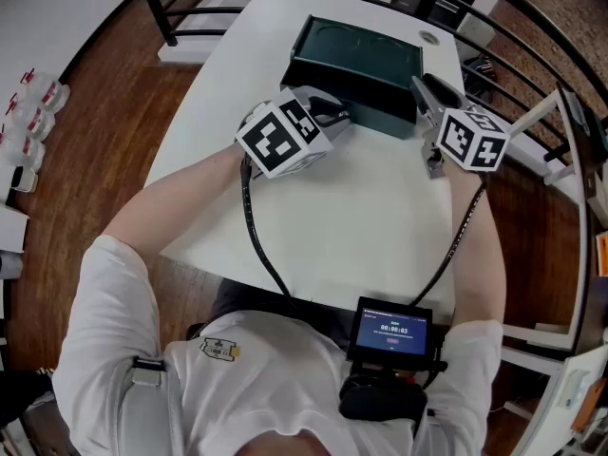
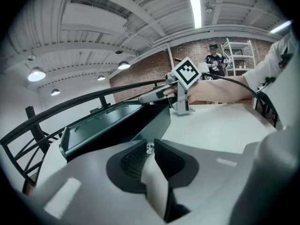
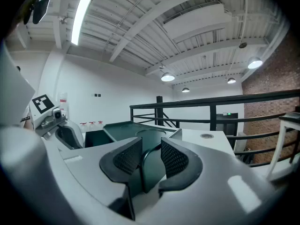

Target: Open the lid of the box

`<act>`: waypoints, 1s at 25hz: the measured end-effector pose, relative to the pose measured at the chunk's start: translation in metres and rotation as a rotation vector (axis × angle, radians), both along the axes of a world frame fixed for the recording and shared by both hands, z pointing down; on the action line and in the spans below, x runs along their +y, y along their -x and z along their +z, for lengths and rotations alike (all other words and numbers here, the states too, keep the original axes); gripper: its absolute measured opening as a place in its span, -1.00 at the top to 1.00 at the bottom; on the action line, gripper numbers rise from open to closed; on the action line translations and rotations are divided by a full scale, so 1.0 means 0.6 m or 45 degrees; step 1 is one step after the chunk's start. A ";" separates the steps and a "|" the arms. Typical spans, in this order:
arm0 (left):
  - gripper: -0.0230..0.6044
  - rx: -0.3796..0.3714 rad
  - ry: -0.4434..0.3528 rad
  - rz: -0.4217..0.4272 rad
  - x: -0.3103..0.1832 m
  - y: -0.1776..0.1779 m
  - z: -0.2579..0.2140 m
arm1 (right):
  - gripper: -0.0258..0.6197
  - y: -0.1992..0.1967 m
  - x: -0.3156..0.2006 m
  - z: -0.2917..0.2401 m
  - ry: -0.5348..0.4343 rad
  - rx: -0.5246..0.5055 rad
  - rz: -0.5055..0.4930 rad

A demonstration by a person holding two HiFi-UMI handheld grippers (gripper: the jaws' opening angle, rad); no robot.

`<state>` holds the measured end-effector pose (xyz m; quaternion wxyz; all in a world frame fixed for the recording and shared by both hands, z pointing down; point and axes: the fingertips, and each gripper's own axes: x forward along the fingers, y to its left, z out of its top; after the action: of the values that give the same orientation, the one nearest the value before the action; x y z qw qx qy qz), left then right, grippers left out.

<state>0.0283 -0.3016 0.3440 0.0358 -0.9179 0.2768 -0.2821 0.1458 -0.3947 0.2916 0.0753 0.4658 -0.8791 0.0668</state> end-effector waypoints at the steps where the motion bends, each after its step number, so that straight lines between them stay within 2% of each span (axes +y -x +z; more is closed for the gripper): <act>1: 0.76 -0.006 -0.004 0.001 0.012 0.000 -0.001 | 0.54 -0.001 0.000 0.001 0.001 -0.002 0.003; 9: 0.77 -0.028 -0.001 0.009 0.091 0.007 -0.001 | 0.54 -0.004 0.002 0.001 0.005 -0.018 0.013; 18: 0.74 0.004 0.020 -0.017 0.095 0.009 -0.001 | 0.54 -0.008 0.004 0.004 0.018 -0.041 0.020; 20: 0.64 0.046 0.021 -0.020 0.099 0.017 -0.005 | 0.52 -0.014 0.021 -0.005 0.025 -0.080 0.017; 22: 0.56 0.129 0.046 -0.028 0.108 0.036 -0.010 | 0.49 -0.017 0.063 -0.027 0.006 -0.126 0.000; 25: 0.57 0.354 0.144 -0.029 0.140 0.079 -0.030 | 0.50 -0.006 0.181 -0.056 -0.006 -0.185 -0.103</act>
<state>-0.0190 -0.2176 0.3258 -0.0579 -0.9455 0.2730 -0.1677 0.1492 -0.2861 0.2581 0.0127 0.4239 -0.9006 0.0953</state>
